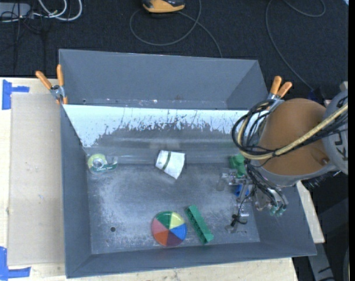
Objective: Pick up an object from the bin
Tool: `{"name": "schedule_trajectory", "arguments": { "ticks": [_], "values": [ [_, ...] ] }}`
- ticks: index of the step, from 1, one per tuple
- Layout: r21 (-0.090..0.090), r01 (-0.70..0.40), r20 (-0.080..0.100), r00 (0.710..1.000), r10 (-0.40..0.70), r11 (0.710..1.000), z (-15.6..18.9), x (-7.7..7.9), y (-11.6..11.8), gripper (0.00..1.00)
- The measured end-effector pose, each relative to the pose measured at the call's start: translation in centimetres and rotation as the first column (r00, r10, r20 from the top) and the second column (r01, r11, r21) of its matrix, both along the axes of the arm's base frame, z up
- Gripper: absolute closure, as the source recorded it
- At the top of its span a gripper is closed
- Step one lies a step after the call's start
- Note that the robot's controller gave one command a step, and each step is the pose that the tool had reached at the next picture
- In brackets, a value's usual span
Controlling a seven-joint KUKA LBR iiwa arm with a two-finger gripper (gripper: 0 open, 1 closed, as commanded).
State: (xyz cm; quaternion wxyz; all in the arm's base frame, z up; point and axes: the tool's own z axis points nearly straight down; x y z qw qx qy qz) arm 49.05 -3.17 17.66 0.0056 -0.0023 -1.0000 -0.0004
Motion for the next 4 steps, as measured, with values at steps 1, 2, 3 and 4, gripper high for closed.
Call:
{"name": "schedule_trajectory", "arguments": {
  "ticks": [1, 2, 3, 4],
  "values": [
    [0.000, -0.001, 0.008, 1.000, 0.001, 1.000, 0.4, 0.2, 0.0, 0.00],
    [-0.001, -0.005, 0.013, 1.000, 0.005, 1.000, -3.5, -0.1, 2.3, 0.00],
    [0.000, -0.050, 0.008, 0.999, 0.050, 0.999, -8.4, -1.8, 7.9, 0.00],
    [-0.002, -0.032, 0.011, 0.999, 0.032, 0.999, -10.2, -1.7, 8.9, 1.00]
  ]
}}
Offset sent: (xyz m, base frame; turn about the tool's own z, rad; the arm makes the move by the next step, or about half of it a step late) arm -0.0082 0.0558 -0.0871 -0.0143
